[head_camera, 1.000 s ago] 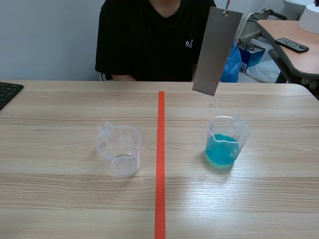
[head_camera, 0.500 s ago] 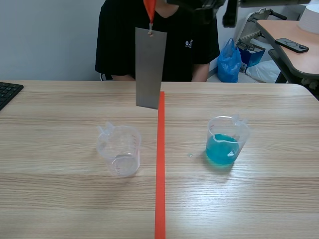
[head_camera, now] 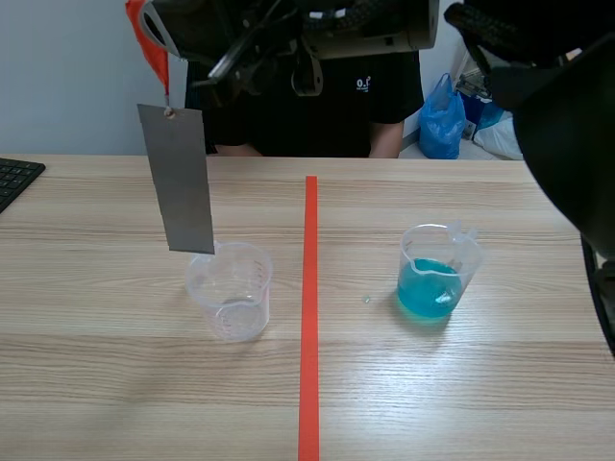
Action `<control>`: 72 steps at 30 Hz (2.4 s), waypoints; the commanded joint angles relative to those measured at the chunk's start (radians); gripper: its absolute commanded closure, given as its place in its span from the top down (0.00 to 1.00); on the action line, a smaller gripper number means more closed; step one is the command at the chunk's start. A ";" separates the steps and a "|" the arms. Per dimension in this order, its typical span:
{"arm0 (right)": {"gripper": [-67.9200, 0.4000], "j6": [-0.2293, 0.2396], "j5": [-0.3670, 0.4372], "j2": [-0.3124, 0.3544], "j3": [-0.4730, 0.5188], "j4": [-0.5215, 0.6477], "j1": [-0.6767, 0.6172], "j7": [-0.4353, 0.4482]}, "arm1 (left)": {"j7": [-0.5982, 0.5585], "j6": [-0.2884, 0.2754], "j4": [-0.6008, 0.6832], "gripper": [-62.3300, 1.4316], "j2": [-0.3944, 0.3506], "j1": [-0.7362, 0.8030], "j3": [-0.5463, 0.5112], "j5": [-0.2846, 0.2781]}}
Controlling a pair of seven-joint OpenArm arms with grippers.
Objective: Do the redox reaction experiment.
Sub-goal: 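Put the plate into the left beaker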
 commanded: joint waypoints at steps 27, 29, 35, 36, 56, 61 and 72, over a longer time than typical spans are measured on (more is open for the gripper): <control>0.03 -0.003 -0.087 0.000 0.001 -0.062 0.009 0.013 | -0.017 -0.003 0.006 0.07 -0.009 0.000 -0.012 -0.010; 0.03 -0.003 -0.091 0.000 0.001 -0.080 0.009 0.027 | -0.017 -0.003 0.006 0.07 -0.009 0.000 -0.012 -0.010; 0.03 -0.003 -0.129 0.000 0.000 -0.142 0.009 0.091 | -0.017 -0.003 0.006 0.07 -0.009 0.000 -0.012 -0.010; 0.03 -0.003 -0.138 0.000 -0.002 -0.155 0.009 0.107 | -0.017 -0.003 0.006 0.07 -0.009 0.000 -0.012 -0.010; 0.03 -0.003 -0.384 0.000 -0.084 -0.422 0.009 0.398 | -0.017 -0.003 0.006 0.07 -0.009 0.000 -0.012 -0.010; 0.03 -0.002 -0.404 0.000 -0.084 -0.430 0.009 0.397 | -0.017 -0.003 0.006 0.07 -0.009 0.000 -0.012 -0.010; 0.54 0.047 -0.392 0.000 -0.130 -0.430 0.009 0.398 | -0.017 -0.003 0.006 0.07 -0.009 0.000 -0.012 -0.010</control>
